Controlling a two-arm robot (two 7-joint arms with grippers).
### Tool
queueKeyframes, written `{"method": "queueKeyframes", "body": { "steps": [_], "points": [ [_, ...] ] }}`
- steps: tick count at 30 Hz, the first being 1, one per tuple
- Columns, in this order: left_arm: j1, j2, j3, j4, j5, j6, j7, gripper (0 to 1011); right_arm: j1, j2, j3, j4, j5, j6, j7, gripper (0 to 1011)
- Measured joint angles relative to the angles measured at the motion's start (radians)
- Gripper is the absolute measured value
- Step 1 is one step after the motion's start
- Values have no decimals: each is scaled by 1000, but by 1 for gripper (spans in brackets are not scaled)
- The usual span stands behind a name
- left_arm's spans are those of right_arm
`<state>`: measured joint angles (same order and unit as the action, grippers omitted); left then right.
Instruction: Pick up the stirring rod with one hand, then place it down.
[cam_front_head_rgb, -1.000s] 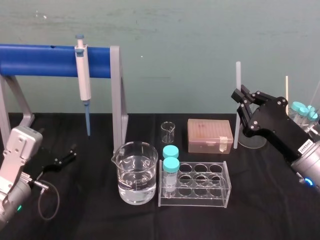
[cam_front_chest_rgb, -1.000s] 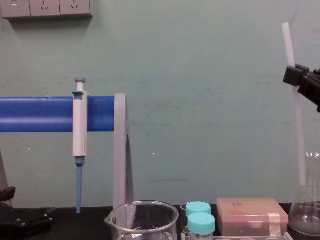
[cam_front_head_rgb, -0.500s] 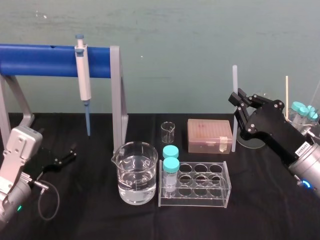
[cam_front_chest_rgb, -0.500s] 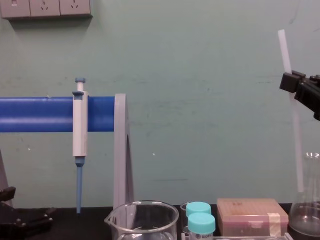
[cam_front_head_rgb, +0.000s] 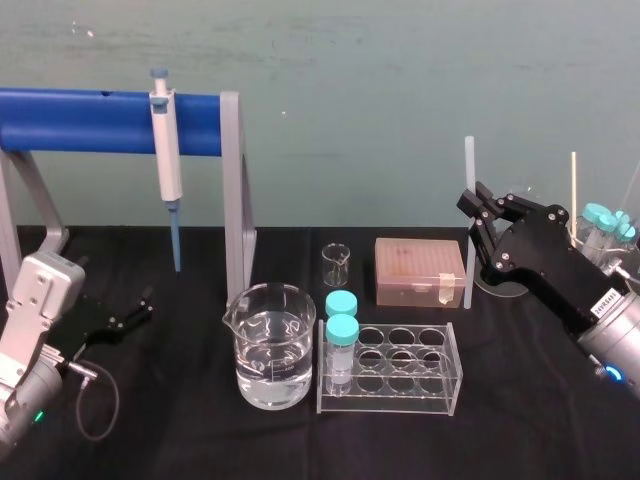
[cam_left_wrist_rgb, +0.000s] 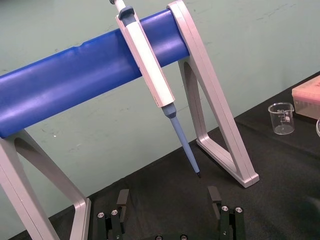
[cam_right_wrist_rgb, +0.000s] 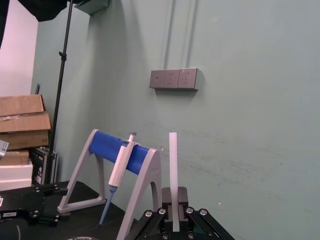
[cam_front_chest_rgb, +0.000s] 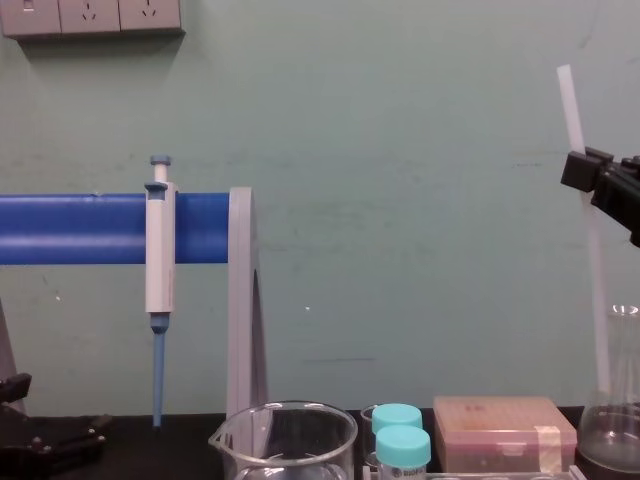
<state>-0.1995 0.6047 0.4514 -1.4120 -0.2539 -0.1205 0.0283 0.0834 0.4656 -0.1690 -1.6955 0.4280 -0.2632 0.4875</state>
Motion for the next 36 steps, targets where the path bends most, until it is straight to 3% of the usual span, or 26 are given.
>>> {"method": "queueKeyframes", "body": {
  "steps": [36],
  "points": [
    [0, 0, 0, 0, 0, 0, 0, 1000, 11, -3, -12, 20, 3, -3, 8, 62]
  ]
}}
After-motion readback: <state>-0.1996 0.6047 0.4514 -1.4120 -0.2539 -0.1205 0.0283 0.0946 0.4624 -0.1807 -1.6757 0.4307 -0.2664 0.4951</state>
